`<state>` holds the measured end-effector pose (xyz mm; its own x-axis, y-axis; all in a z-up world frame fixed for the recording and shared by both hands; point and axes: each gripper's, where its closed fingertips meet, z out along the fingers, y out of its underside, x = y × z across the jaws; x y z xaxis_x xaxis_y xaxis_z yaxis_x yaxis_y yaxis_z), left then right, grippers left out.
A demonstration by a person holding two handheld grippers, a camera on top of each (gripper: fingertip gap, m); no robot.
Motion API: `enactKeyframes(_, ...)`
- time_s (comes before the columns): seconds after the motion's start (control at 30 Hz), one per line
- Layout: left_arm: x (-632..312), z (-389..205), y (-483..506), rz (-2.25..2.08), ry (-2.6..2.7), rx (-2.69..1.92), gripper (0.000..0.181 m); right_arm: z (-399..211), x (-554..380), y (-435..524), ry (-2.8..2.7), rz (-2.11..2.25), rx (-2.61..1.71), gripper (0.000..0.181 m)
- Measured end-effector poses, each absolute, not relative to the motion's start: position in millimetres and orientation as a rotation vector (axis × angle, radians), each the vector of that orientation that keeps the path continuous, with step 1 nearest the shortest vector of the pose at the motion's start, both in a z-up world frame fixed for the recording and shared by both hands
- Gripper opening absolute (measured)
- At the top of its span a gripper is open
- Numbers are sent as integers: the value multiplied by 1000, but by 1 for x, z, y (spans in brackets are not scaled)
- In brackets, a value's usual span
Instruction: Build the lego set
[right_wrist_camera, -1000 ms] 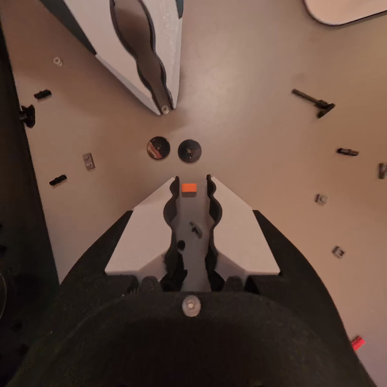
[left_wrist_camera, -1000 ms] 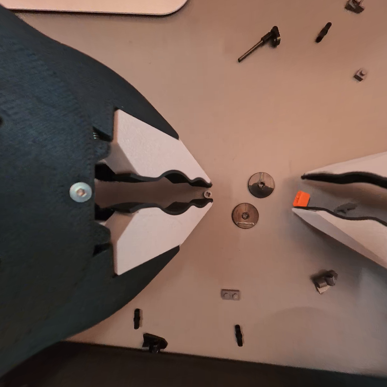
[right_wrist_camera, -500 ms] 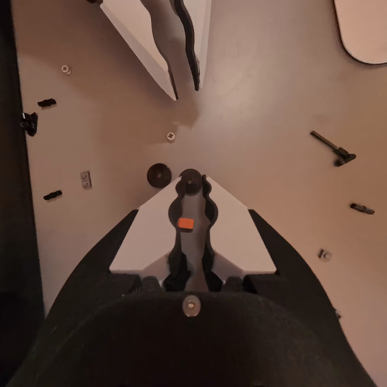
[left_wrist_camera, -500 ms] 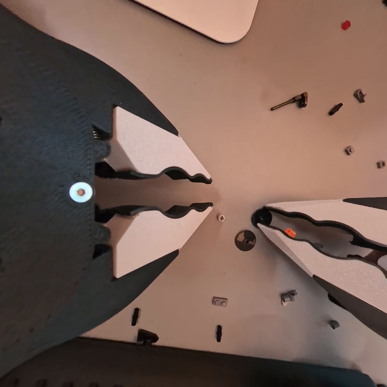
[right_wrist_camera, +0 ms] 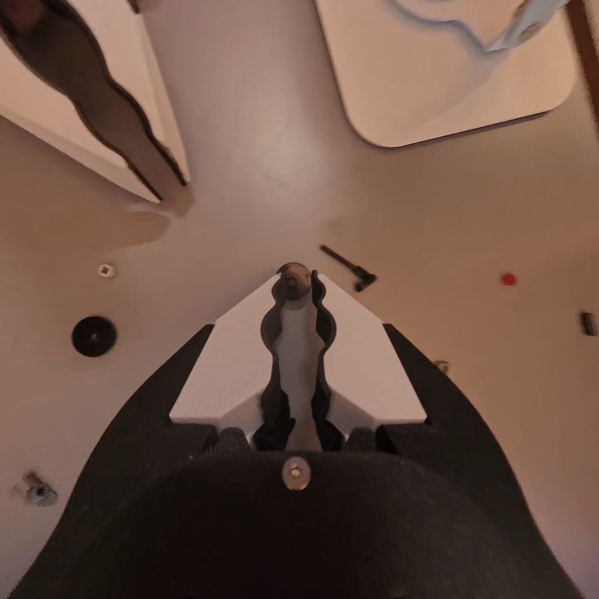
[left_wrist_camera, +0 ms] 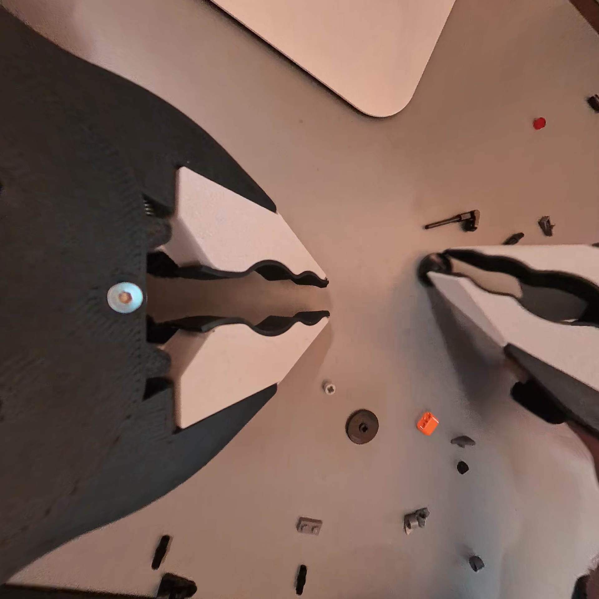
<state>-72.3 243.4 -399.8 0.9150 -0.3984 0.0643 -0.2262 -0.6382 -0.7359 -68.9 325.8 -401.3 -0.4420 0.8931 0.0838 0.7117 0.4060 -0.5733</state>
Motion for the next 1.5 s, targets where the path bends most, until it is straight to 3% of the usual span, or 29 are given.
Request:
enactKeyframes(0.17, -78, -399, 245, -285, 415, -2261, 13, -382, -60, 373, -2116, 695, -1507, 22)
enactKeyframes(0.33, -80, -395, 248, -263, 424, -2226, 11, -396, -52, 399, -2135, 601, -1535, 18)
enactKeyframes(0.83, -79, -391, 250, -255, 460, -2189, 7, -409, -70, 379, -2260, 709, -1483, 3)
enactKeyframes(0.93, -79, -392, 250, -247, 467, -2192, 7, -406, -75, 369, -2270, 757, -1477, 9)
enactKeyframes(1.17, -82, -390, 252, -239, 458, -2183, 7, -366, -91, 460, -1863, 711, -1580, 23)
enactKeyframes(1.5, -84, -389, 253, -231, 458, -2172, 6, -403, -130, 524, -1946, 539, -1610, 20)
